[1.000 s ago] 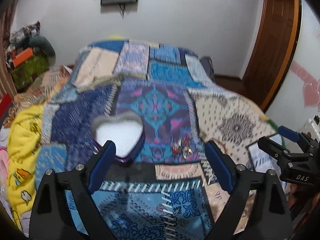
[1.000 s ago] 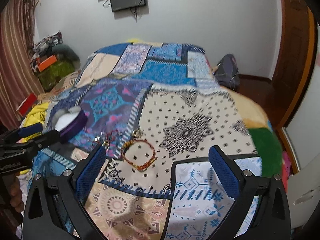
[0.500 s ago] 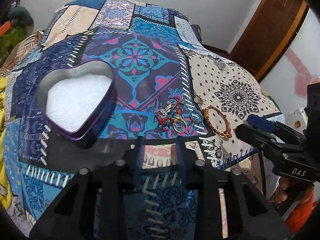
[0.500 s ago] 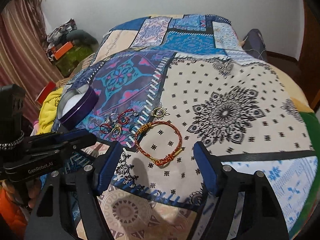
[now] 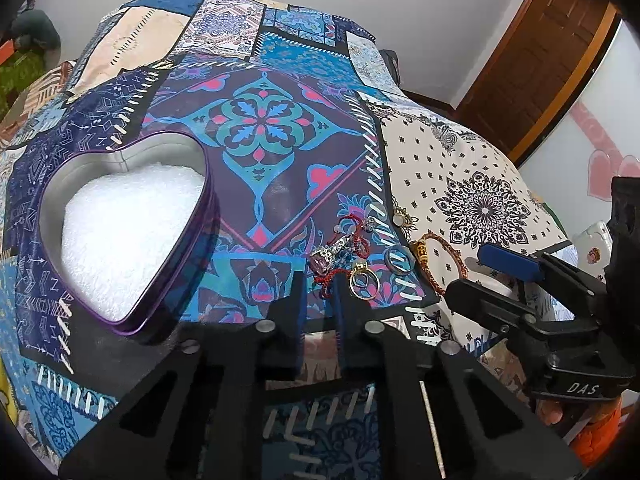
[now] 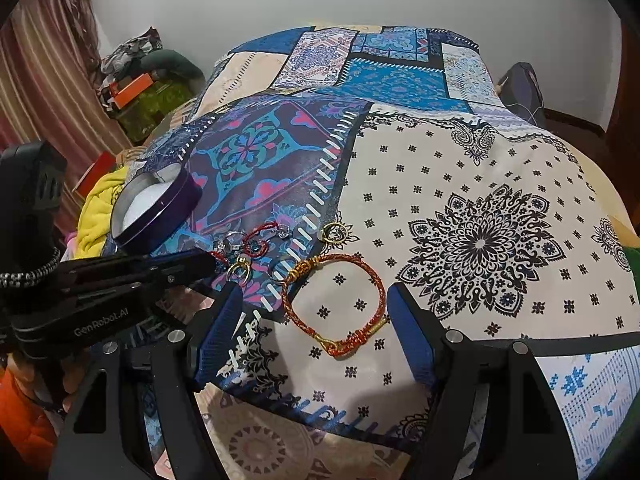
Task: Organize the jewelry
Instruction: 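Lower both tools toward the jewelry beside the heart tin, then grasp the red-gold braided bracelet with the right tool while the left tool grasps a small earring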
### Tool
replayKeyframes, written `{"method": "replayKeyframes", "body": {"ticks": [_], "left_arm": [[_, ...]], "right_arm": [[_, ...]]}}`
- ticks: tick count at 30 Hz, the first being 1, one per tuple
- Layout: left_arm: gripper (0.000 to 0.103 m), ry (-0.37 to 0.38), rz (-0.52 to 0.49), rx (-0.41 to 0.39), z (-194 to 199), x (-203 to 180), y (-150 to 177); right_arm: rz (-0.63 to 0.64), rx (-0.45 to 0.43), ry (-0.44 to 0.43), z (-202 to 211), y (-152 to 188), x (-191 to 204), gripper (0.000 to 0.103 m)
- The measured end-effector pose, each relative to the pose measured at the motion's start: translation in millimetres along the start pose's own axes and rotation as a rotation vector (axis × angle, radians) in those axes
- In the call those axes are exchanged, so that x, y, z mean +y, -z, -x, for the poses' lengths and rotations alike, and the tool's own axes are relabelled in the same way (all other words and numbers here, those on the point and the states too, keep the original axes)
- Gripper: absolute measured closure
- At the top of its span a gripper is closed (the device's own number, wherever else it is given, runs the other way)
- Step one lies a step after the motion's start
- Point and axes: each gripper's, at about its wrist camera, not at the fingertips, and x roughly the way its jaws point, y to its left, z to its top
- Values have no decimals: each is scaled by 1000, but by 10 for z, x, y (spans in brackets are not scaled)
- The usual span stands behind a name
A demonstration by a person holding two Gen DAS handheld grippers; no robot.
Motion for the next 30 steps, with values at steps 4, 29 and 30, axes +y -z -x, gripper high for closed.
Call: {"method": "replayKeyframes", "body": {"ticks": [4,29,30], "left_arm": [[103,6,10,-7,-1,20,5],[103,10,43,-146,683,169,98],[103,11,41,-155,730,164,93]], "right_arm": [[-10,5,-16,-20,-39,4,39],[-7,21,-28,-50,3,146,99],[-7,12,-36,1,-6,161,100]]}}
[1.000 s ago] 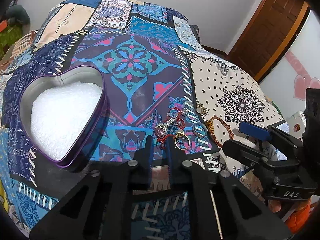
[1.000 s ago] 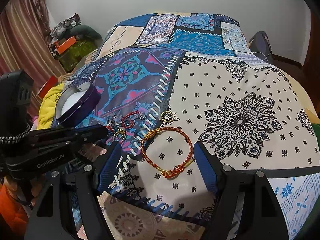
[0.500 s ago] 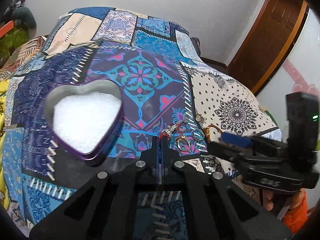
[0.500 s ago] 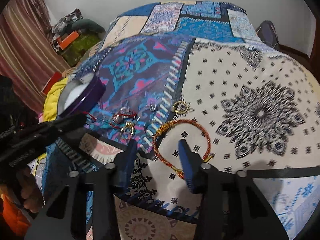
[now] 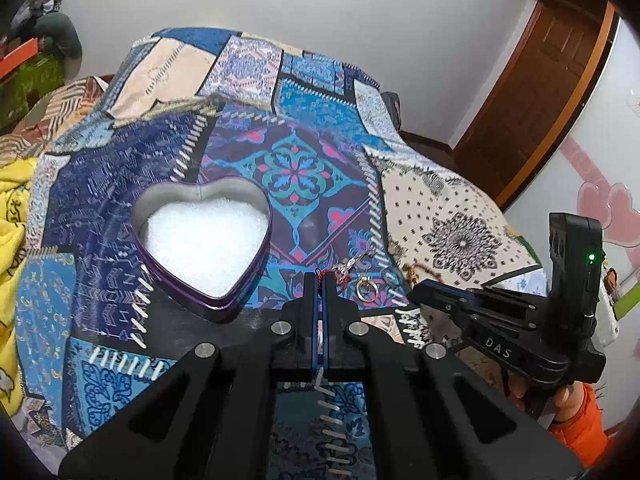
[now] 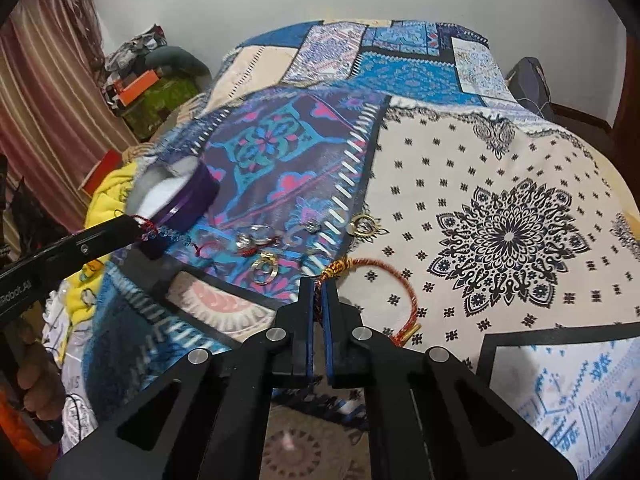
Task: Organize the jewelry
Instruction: 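Grasp the red-gold braided bracelet with the right tool while the left tool grasps a small earring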
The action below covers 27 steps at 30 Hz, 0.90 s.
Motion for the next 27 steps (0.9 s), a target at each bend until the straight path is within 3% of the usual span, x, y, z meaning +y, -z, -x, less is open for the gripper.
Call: {"method": "replayKeyframes", "body": {"ticks": [17,20,21,22,24,27], "left_arm": [[103,-29,-10,-155,751,-23,-122],[103,-38,-12,-176,835,4,-146],[103,-44,-13,-184,864,19,-151],[103,-47,-13,-189,887,35,-156],[103,-49,-10,-193,915,73,-159],[103,-50,-4,-190,929,125,-130]], "right_arm": [[53,-149,21,567,-158,352,100],[62,-114,48,487,-193,312,99],[55,-91,61,436,-196,280,94],[37,-53,72,359,-190,228,81],[-7,2,65,239,-139,130,64],[-49,23,49,108,-35,76,64]]}}
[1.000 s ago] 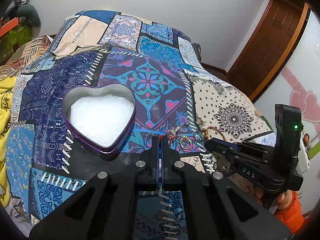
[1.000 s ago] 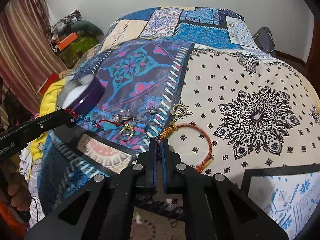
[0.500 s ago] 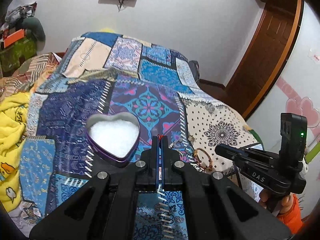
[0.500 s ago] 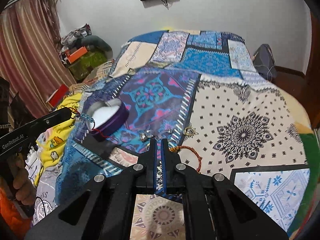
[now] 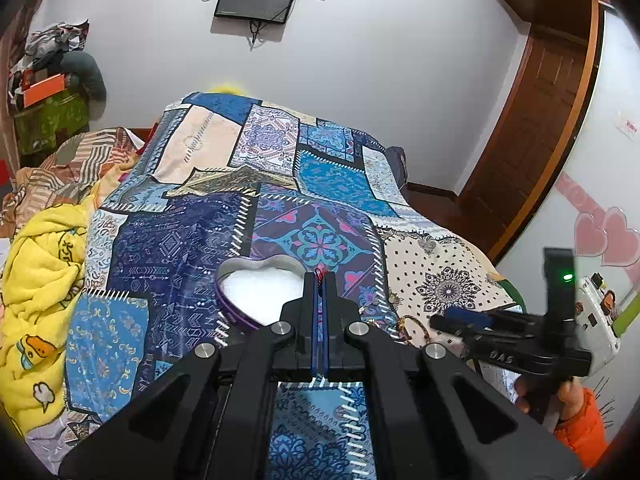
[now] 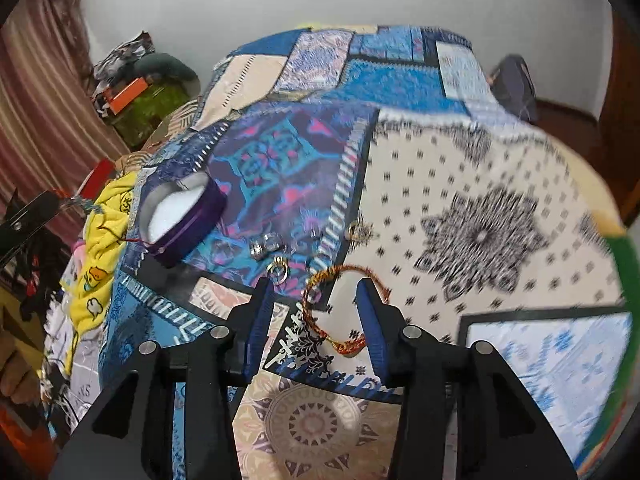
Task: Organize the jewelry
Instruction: 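Grasp the red-gold braided bracelet with the right tool while the left tool grasps a small earring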
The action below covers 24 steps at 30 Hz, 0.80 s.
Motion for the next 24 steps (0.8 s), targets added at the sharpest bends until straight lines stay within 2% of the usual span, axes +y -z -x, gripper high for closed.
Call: {"method": "replayKeyframes", "body": {"ticks": [5,7,8,12,16,24], "left_arm": [[103,-2,15,30,-52,87,90],[103,-1,21,42,-79,121,122],[103,-3,22,46,-90,129,140],[103,-7,22,55,-122,170,172],[103,-6,21,55,-141,203,152],[103,12,14,6,-28,233,-4]], "right_arm": [[32,50,30,-290,81,120,66],[62,49,85,-386,102,169,78],[72,36,103,-400,109,176,81],[32,16,97,-377,105,69,98],[-23,-5,55,-272,79,-24,100],[13,-105,24,45,-77,187,100]]}}
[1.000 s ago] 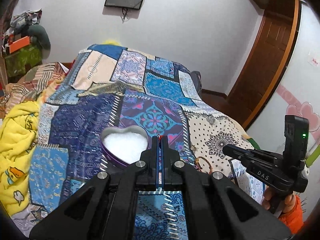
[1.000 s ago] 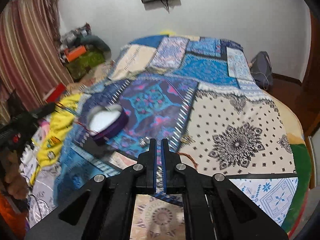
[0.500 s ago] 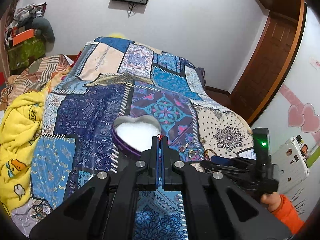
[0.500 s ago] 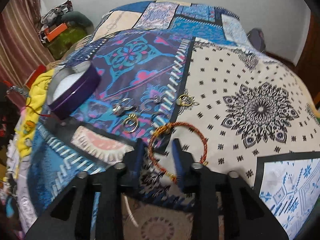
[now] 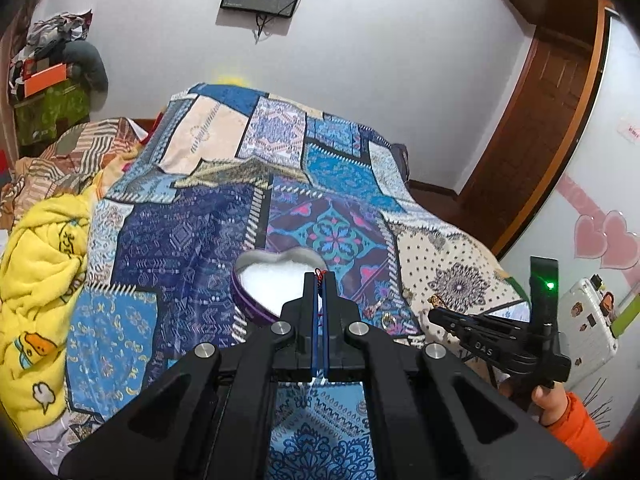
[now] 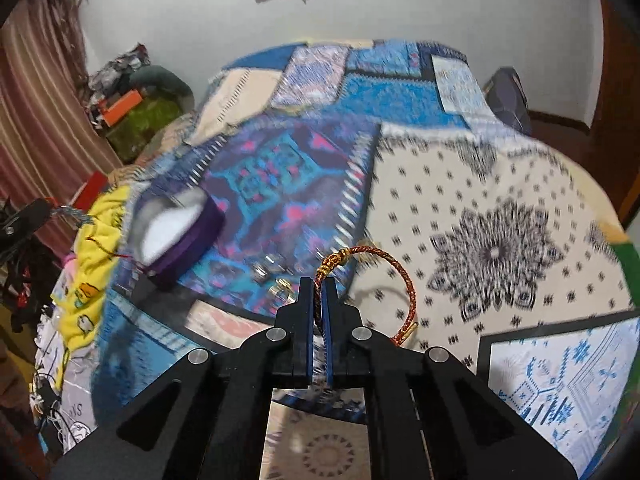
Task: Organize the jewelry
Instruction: 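Grasp the red-gold braided bracelet with the right tool while the left tool grasps a small earring, then release the bracelet into the heart tin with the right tool while the left tool drops its earring in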
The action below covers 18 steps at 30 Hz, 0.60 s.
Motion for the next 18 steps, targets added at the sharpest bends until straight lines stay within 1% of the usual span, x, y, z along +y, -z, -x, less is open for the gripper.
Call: {"method": "replayKeyframes", "body": {"ticks": [6,11,16,18], "left_arm": [[103,0,-21,-55,147,30,-189],[103,-12,-35,-91,231,97,-332],[103,-19,-38,-97,229,192,-422],[103,-18,-38,-95,214,226,-444]], "right_arm": [[39,-69,-43,150,-191,261,100],[90,-106,-96,161,-337,545,100],[158,-104,-146,42,-425,834,100],[184,-87,-173,-60,-458,954,100]]}}
